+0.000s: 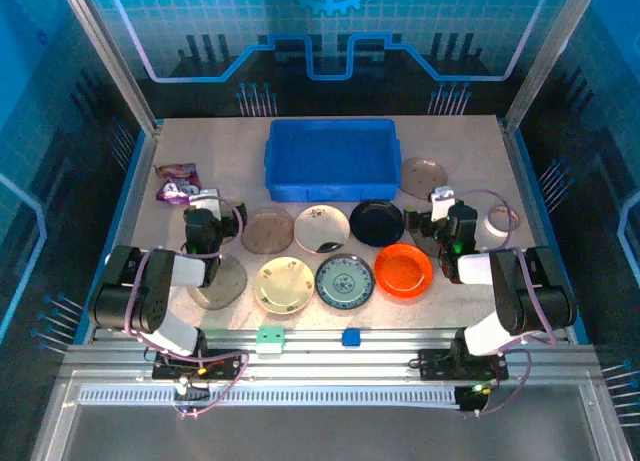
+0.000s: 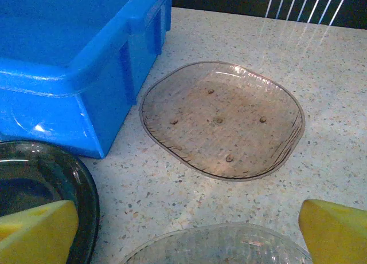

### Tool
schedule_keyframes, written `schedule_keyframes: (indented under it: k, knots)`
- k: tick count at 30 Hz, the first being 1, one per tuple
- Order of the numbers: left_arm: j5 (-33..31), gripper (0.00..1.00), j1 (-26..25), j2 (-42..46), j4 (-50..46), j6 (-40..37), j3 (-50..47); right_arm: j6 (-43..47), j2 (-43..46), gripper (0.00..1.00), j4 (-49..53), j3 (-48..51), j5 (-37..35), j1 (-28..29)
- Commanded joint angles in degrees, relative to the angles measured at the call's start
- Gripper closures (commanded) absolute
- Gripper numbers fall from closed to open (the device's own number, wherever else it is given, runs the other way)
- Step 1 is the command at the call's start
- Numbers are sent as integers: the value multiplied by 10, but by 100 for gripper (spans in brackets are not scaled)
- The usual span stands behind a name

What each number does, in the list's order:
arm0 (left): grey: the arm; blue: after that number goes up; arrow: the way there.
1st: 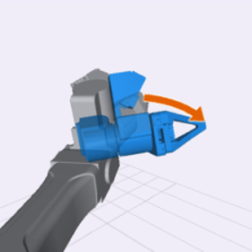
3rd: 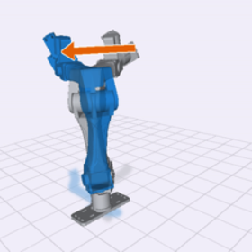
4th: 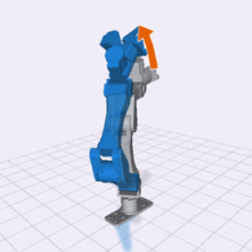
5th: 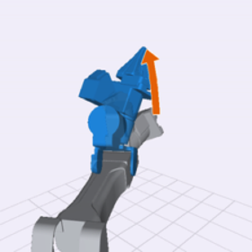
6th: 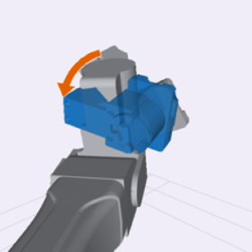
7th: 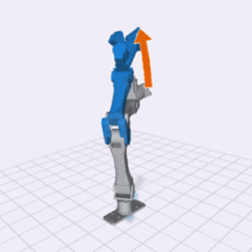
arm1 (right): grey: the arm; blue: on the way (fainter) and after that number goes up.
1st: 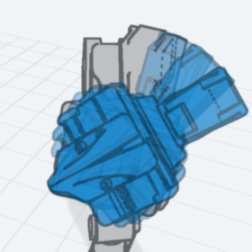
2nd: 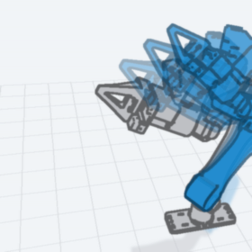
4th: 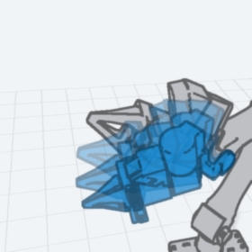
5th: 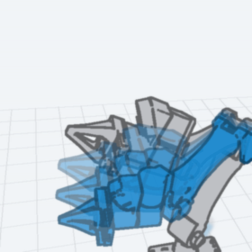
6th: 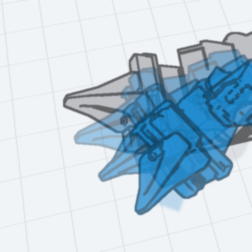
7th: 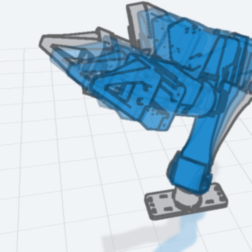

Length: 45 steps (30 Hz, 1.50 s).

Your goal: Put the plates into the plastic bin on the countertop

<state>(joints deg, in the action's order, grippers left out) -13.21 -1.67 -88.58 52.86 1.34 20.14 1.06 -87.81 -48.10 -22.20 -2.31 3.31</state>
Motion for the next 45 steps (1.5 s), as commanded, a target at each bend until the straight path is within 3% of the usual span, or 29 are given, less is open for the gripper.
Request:
schedule_keyframes:
  k: [1,35,39,43,45]
  knots:
    - [10,1,-3,-5,17,-6,11,-5,-4,0,-23,-9,5,-2]
    - [19,1,2,-5,15,-4,13,-5,-5,0,-19,-12,7,-2]
    - [17,1,4,-2,12,-4,14,9,6,0,-13,-10,32,0]
    - [-52,1,-3,76,-187,15,83,10,60,0,35,-15,-38,23]
    - [-83,0,-3,101,-242,31,116,29,96,0,115,-48,-97,55]
